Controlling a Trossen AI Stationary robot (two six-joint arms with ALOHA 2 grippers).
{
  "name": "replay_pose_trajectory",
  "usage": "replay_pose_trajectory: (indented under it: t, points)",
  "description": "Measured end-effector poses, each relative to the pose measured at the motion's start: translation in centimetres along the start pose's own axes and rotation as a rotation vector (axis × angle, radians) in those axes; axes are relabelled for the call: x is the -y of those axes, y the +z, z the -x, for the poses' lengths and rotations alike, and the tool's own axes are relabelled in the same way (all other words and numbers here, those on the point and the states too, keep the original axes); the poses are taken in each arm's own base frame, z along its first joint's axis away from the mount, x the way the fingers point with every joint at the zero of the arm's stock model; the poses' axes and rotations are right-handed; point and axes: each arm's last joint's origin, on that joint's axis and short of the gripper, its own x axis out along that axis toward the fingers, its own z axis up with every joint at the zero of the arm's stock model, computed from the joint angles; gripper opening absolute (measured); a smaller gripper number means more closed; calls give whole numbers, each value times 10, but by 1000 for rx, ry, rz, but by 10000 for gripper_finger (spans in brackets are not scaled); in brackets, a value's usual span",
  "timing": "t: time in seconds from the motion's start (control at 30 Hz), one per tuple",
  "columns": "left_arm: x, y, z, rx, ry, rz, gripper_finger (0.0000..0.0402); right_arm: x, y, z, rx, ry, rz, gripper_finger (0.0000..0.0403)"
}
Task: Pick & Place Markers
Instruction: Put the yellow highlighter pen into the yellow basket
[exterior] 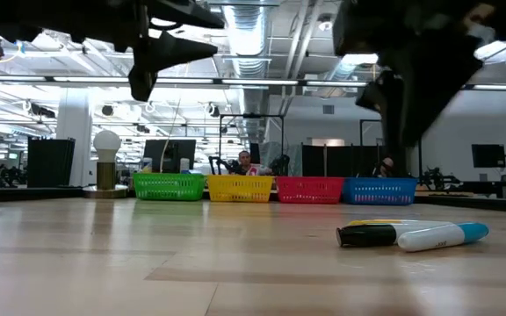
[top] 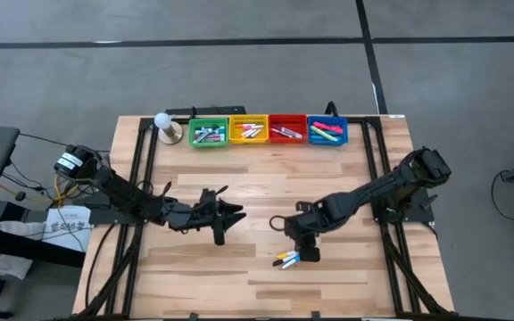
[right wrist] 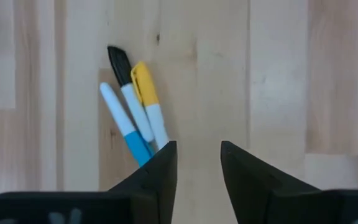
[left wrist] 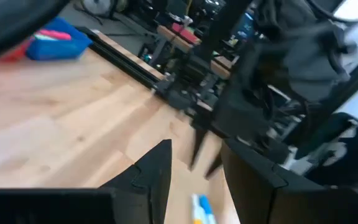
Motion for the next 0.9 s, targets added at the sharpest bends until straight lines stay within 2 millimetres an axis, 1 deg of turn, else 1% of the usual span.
replay_pose_trajectory:
  t: [0.13, 0.23, 0.37, 0.5, 0.63, 0.77, 0.9]
  points:
    - [-6, 4, -4, 15, 27, -23, 140, -5, -10, -11, 26, -6, -14, 111]
    - [-6, 4, -5, -9, -10, -19, 140, -8, -19, -19, 24, 4, 2, 111]
    - [4, -7, 2, -133, -148, -43, 140, -15, -26, -26, 56, 17, 23, 111]
    - [16, -21, 14, -248, -240, -78, 140, -19, -27, -30, 108, 26, 34, 111]
    - [23, -30, 23, -301, -266, -105, 140, -18, -28, -30, 108, 23, 34, 111]
    - [23, -34, 26, -326, -261, -123, 140, -20, -30, -31, 93, 21, 41, 111]
    - [23, -35, 26, -335, -255, -129, 140, -19, -32, -41, 58, 10, 67, 110]
